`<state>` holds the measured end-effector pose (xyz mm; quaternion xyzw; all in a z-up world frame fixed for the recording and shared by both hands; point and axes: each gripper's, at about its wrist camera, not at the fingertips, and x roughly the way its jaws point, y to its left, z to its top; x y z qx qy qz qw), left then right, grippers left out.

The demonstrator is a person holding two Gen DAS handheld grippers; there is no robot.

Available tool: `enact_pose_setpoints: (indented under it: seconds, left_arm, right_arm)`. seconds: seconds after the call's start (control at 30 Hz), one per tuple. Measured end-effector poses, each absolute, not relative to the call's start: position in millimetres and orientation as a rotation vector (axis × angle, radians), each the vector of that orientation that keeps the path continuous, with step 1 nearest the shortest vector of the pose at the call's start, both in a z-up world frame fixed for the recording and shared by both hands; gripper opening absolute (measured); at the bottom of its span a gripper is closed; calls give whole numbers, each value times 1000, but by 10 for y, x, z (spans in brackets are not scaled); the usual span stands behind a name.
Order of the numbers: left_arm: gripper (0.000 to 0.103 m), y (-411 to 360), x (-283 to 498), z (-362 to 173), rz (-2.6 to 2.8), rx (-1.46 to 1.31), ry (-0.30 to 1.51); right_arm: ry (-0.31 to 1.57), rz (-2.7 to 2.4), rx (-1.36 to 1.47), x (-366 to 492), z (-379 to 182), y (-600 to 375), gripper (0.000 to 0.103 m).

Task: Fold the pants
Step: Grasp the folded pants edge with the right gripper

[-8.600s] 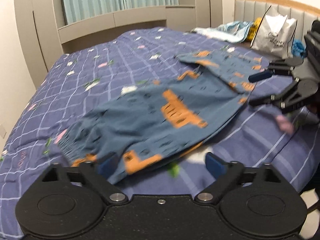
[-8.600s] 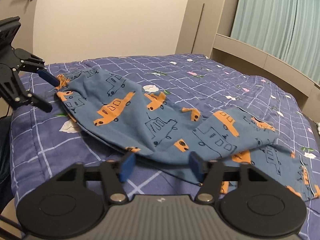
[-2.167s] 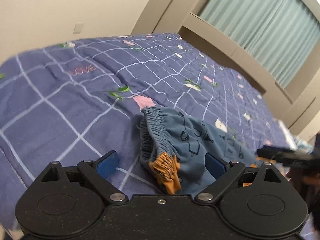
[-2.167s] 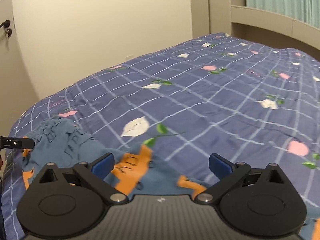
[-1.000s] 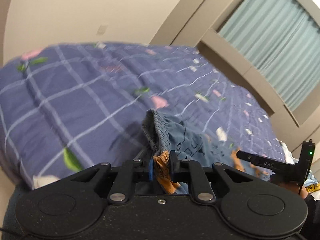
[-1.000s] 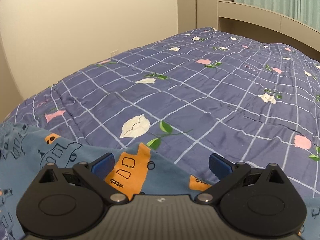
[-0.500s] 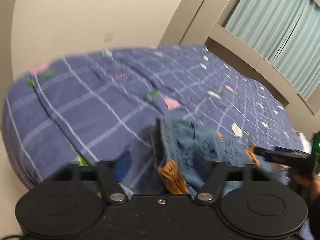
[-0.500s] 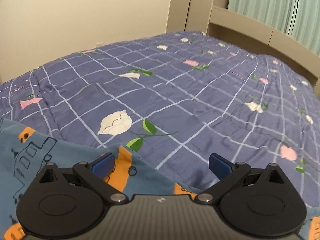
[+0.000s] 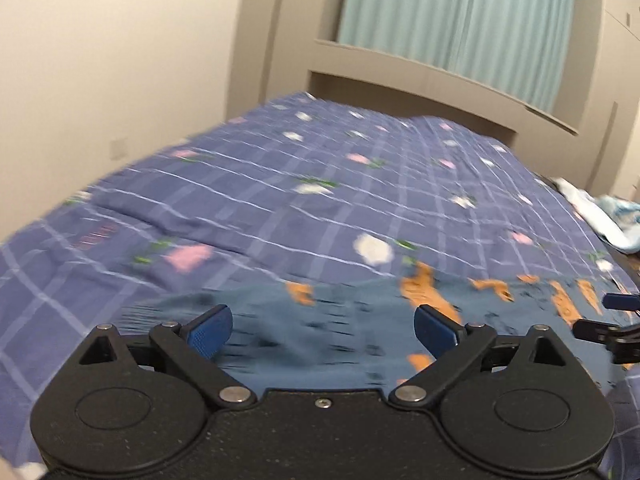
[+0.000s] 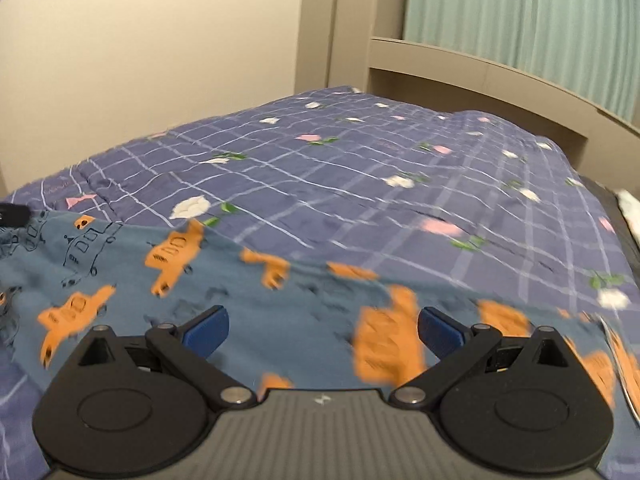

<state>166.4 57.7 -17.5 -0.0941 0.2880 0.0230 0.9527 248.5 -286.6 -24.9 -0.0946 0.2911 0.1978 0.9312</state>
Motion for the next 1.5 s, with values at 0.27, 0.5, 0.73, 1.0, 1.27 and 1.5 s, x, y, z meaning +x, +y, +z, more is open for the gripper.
enact_pose_setpoints:
  seconds: [0.27,0.5,0.73,1.0,1.27,1.5]
  left_arm:
    - [100,107,2187,-447,-35,-233,670]
    - [100,-25,2465,-606,8,-215,697]
    - [102,-76,2522,-697,47,-158,690]
    - [102,-86,2511,-599,39,-199,684]
    - [102,-459,2496,-425,-234,-345,635]
    - [102,-983,2650,-537,-425,-419,744]
  right_arm:
    - [665,204,-29,2294,-411,-3963,103]
    - [685,91,201,2347,-519,-4729,103]
    - [665,120,366,2598,-571,-5077,103]
    - [561,108,592,2683,-672,-5325,99]
    - [518,31,693,2612,-744,-5461,47]
    - [482,0,586,2566,-634,-5355,13]
